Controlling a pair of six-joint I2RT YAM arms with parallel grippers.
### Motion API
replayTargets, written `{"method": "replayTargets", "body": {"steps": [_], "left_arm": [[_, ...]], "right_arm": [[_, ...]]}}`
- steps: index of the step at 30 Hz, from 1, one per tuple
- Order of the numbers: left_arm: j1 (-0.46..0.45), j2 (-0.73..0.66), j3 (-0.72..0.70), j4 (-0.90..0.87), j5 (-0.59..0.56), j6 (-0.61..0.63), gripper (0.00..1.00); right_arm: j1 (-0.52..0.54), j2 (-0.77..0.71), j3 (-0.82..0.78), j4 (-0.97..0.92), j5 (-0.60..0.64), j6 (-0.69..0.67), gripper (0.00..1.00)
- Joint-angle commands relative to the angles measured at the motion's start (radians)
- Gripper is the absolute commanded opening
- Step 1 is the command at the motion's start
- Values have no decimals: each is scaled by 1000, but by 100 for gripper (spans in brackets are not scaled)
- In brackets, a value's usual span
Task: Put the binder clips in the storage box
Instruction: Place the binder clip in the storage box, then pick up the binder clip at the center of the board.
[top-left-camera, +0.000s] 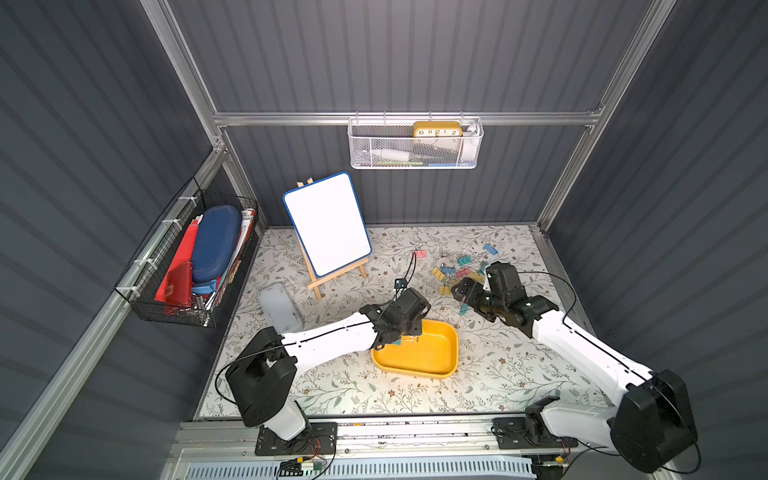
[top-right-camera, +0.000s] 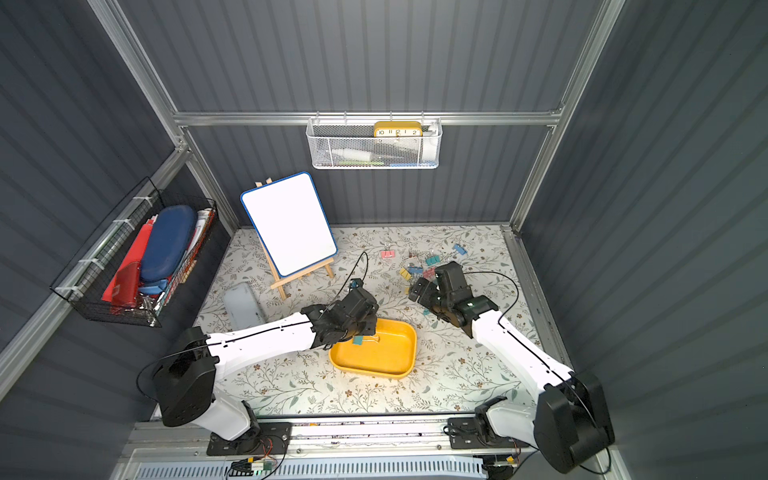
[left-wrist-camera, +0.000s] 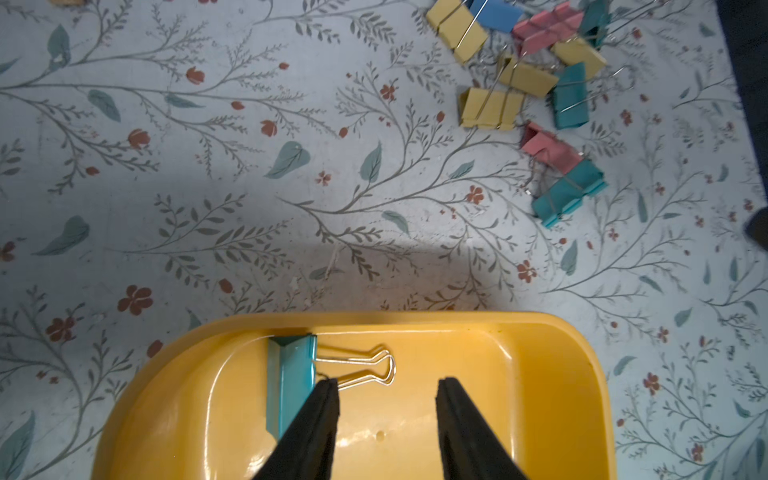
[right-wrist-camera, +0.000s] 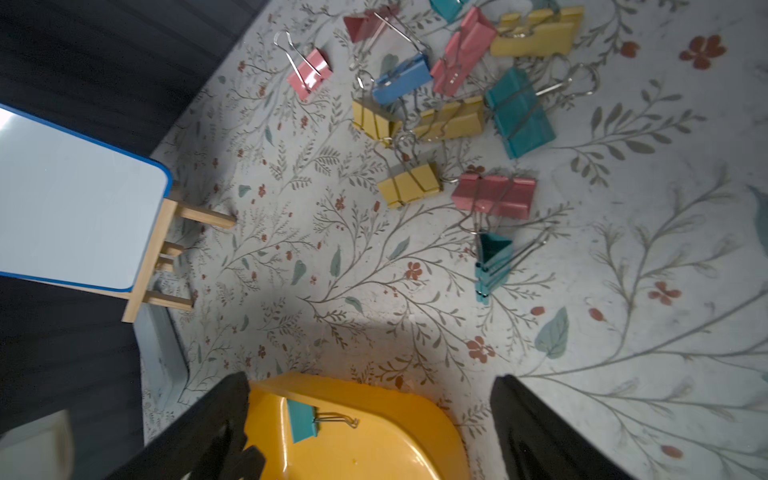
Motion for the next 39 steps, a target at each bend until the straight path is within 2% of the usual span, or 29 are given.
{"method": "replayTargets", "body": {"steps": [1,5,9,12,17,22,25,30,32,36,39], "left_arm": [[-1,-140,28,87,6,-9,47],[0,-295,-16,171,-56,6,61],[0,-408,-72,215,-116,19,99],[0,-434,-92,210,-132,22,99],[0,-407,-85,198,-113,21,99],[0,-367,-80,215,-80,29,99],[0,-349,-71,224,-62,46,99],[0,-339,-62,227,-58,61,99],[0,-343,-64,227,-59,62,99],[0,-360,-68,233,-78,44,99],[2,-397,-88,249,-117,0,99]], "right_arm": [[-12,55,0,-47,45,-29,95],[-38,135,24,-51,43,-64,95],[-67,207,46,-22,38,-108,89],[-79,262,85,-42,48,-108,82],[-87,318,98,-32,90,-94,56],[-88,337,83,-25,105,-91,42],[-91,328,77,-28,114,-98,28],[-91,264,61,-43,112,-109,12],[-92,220,47,-43,115,-110,8],[-89,92,24,-59,50,-112,8],[-41,-42,-9,-63,-14,-66,7]]}}
